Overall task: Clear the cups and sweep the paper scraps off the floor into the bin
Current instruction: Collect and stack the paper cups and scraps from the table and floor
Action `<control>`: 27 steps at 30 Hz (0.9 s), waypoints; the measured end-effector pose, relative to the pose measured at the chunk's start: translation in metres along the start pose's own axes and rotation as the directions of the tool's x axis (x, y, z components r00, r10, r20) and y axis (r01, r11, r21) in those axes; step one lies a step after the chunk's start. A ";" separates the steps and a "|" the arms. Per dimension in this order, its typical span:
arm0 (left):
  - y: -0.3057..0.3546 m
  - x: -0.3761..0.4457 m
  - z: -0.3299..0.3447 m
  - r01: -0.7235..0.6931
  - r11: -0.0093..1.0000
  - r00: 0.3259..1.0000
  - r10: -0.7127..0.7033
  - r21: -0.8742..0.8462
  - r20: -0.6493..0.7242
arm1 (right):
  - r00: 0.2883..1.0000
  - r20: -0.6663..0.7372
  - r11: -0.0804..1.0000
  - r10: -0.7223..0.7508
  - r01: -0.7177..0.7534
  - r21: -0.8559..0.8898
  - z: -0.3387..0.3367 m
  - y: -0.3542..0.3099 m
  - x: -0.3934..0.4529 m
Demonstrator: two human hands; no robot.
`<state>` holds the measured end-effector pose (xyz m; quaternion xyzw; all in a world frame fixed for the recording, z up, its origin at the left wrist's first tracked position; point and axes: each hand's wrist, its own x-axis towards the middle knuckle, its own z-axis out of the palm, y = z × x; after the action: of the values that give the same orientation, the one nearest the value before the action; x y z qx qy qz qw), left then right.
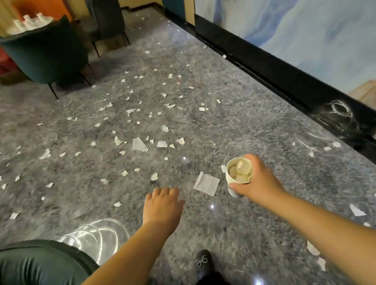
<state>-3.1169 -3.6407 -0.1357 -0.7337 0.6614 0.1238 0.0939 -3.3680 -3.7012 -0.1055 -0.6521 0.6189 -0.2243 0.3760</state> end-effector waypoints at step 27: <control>-0.055 0.471 -0.143 0.037 0.999 0.999 -0.037 0.001 0.027 | 0.997 0.083 1.000 -0.004 0.005 -0.012 -0.002 -0.080 0.502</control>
<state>-3.0091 -4.1240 -0.1456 -0.7441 0.6464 0.1318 0.1053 -3.2515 -4.1958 -0.1296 -0.6646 0.6026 -0.1944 0.3968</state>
